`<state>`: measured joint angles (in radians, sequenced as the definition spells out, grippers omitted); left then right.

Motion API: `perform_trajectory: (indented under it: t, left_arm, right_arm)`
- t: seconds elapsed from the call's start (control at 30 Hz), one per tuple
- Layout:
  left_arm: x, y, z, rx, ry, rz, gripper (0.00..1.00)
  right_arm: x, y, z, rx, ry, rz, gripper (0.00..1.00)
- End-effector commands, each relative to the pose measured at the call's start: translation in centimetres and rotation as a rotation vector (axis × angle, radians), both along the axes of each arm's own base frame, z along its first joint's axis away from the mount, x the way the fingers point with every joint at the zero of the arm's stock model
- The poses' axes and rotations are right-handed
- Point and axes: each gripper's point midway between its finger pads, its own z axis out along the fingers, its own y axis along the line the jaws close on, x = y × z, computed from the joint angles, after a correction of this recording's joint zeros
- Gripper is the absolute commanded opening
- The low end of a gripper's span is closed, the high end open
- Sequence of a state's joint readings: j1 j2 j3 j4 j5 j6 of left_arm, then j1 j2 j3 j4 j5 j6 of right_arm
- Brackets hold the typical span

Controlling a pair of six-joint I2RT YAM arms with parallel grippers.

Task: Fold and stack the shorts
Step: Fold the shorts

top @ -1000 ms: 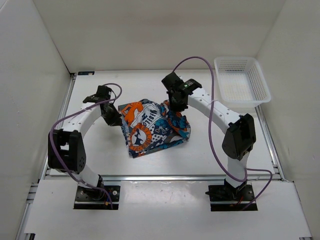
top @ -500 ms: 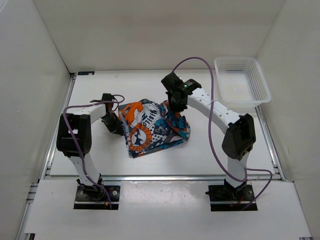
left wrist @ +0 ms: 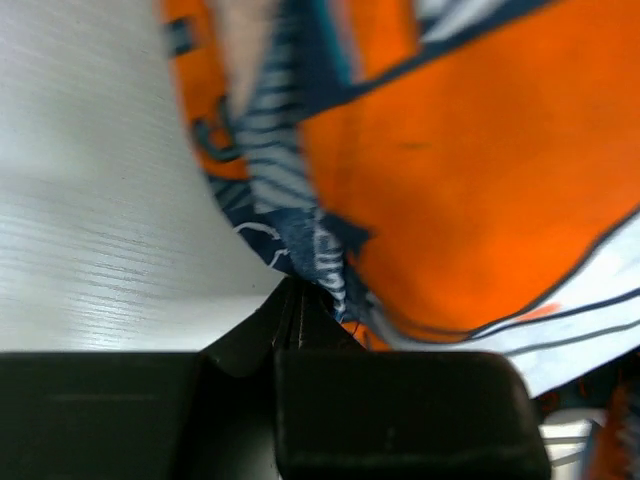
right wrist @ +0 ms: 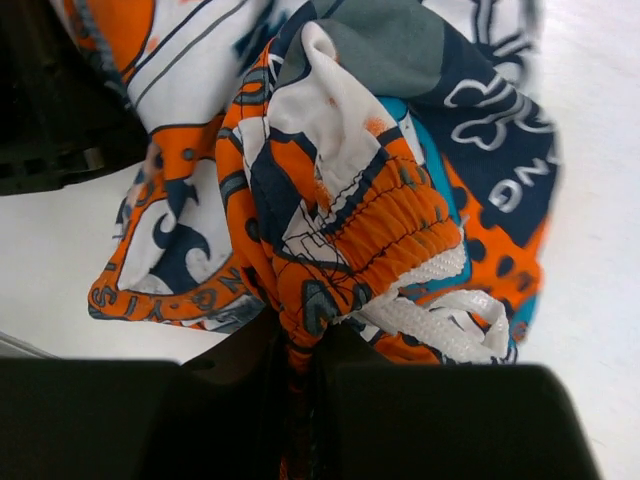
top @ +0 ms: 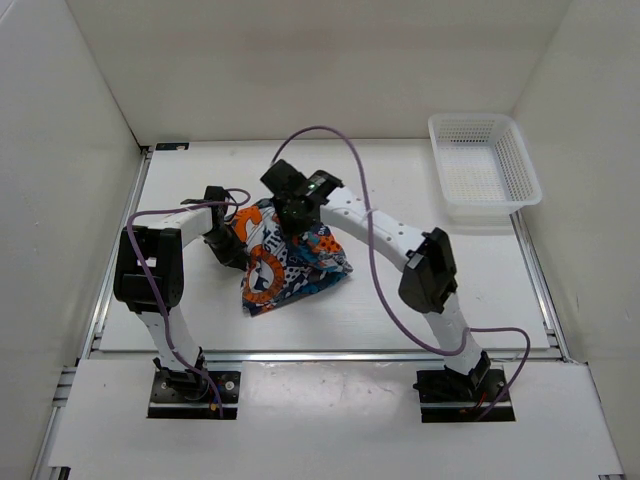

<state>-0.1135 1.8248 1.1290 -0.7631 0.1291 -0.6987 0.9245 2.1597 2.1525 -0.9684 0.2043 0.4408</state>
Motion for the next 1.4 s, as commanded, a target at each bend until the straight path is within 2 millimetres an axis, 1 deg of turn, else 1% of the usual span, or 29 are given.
perform_trajectory:
  t: [0.0, 0.03, 0.07, 0.13, 0.3, 0.37, 0.4, 0.43, 0.47, 0.5, 0.53, 0.57, 0.6, 0.67, 0.7, 0.73, 0.77, 0.83, 0.87, 0.9, 0.93, 0.97, 1.0, 1.03, 1.07, 1.1, 1.2, 1.3, 1.37]
  left_arm:
    - [1.1, -0.1, -0.2, 0.01, -0.033, -0.023, 0.1]
    - [1.1, -0.1, -0.2, 0.01, -0.033, -0.023, 0.1]
    - [1.1, -0.1, -0.2, 0.01, -0.033, -0.023, 0.1]
    - [1.1, -0.1, -0.2, 0.01, -0.033, -0.023, 0.1]
    - [0.8, 0.0, -0.4, 0.011, -0.024, -0.023, 0.1]
    - [0.9, -0.1, -0.1, 0.01, -0.034, -0.023, 0.1]
    - [0.6, 0.0, 0.0, 0.01, -0.035, -0.023, 0.1]
    - [0.6, 0.0, 0.0, 0.01, -0.035, -0.023, 0.1]
    - [0.4, 0.0, 0.2, 0.01, -0.038, -0.023, 0.1]
    - [0.5, 0.3, 0.2, 0.012, -0.039, -0.024, 0.1]
    - [0.5, 0.4, 0.4, 0.012, -0.049, -0.033, 0.1]
    - [0.5, 0.4, 0.4, 0.012, -0.05, -0.033, 0.1]
    - [0.9, 0.3, 0.7, 0.013, -0.063, -0.043, 0.1]
    - [1.5, -0.2, 1.3, -0.001, -0.082, -0.055, 0.1]
    - [1.6, -1.1, 1.5, -0.002, -0.094, -0.088, 0.1]
    - [2.4, -1.6, 2.3, -0.014, -0.119, -0.099, 0.1]
    - [2.4, -2.0, 2.3, -0.014, -0.112, -0.11, 0.1]
    - [2.9, -3.1, 2.8, -0.017, -0.127, -0.137, 0.1]
    - [2.9, -3.3, 2.9, -0.026, -0.126, -0.139, 0.1]
    - [2.9, -3.9, 3.3, -0.028, -0.131, -0.156, 0.1]
    - [3.1, -4.3, 3.2, -0.029, -0.133, -0.165, 0.1]
    - [2.9, -5.4, 3.2, -0.041, -0.131, -0.195, 0.1]
    - [2.7, -5.4, 3.2, -0.04, -0.122, -0.195, 0.1]
    - [2.8, -5.8, 3.4, -0.042, -0.131, -0.205, 0.1]
    - [2.8, -6.5, 3.4, -0.043, -0.132, -0.223, 0.1]
    - [2.8, -6.5, 3.4, -0.043, -0.132, -0.223, 0.1]
    - [2.8, -7.4, 3.6, -0.045, -0.132, -0.247, 0.1]
    - [3.4, -7.2, 2.9, -0.024, -0.124, -0.243, 0.1]
    - [3.8, -7.2, 2.7, -0.011, -0.12, -0.252, 0.1]
  right_arm:
    - [-2.0, 3.8, -0.5, 0.037, 0.016, 0.104, 0.0]
    - [-1.7, 4.3, -0.9, 0.037, 0.016, 0.104, 0.0]
    - [-2.2, 4.7, -1.4, 0.029, 0.022, 0.116, 0.0]
    - [-2.2, 5.0, -1.9, 0.035, 0.036, 0.114, 0.0]
    - [-1.9, 5.7, -1.3, 0.068, 0.024, 0.098, 0.0]
    - [-1.5, 5.0, -0.9, 0.057, 0.002, 0.05, 0.0]
    - [-1.1, 4.1, 0.6, 0.071, -0.021, 0.022, 0.0]
    - [-0.2, 2.7, 1.2, 0.066, -0.032, -0.009, 0.0]
    - [-0.2, 0.8, 2.2, 0.064, -0.036, -0.044, 0.0]
    - [0.1, -0.4, 2.8, 0.076, -0.039, -0.073, 0.0]
    - [1.2, -2.4, 3.3, 0.081, -0.045, -0.114, 0.0]
    - [0.9, -4.6, 4.3, 0.091, -0.063, -0.141, 0.0]
    - [1.9, -6.8, 4.6, 0.094, -0.069, -0.188, 0.0]
    - [1.1, -10.1, 5.1, 0.095, -0.059, -0.225, 0.0]
    - [0.9, -11.2, 5.2, 0.097, -0.052, -0.24, 0.0]
    - [1.2, -12.9, 5.1, 0.093, -0.051, -0.272, 0.0]
    - [0.2, -14.4, 5.0, 0.085, -0.045, -0.286, 0.0]
    - [-0.1, -16.9, 4.8, 0.057, -0.054, -0.321, 0.0]
    - [-0.7, -18.4, 5.7, 0.054, -0.075, -0.344, 0.0]
    - [-0.9, -20.4, 4.8, 0.017, -0.07, -0.394, 0.0]
    - [-1.3, -21.6, 4.7, 0.001, -0.069, -0.417, 0.0]
    - [-2.2, -24.6, 5.1, 0.012, -0.075, -0.484, 0.0]
    - [-1.9, -25.2, 5.1, 0.012, -0.076, -0.505, 0.0]
    - [-2.5, -26.3, 4.2, -0.016, -0.056, -0.514, 0.0]
    - [-2.7, -26.9, 4.3, -0.018, -0.062, -0.518, 0.0]
    - [-2.6, -27.9, 3.8, -0.04, -0.058, -0.539, 0.0]
    - [-2.6, -29.6, 2.7, -0.092, -0.047, -0.556, 0.0]
    - [-2.3, -29.6, 2.4, -0.111, -0.043, -0.535, 0.0]
    - [-1.8, -29.2, 3.2, -0.094, -0.056, -0.523, 0.0]
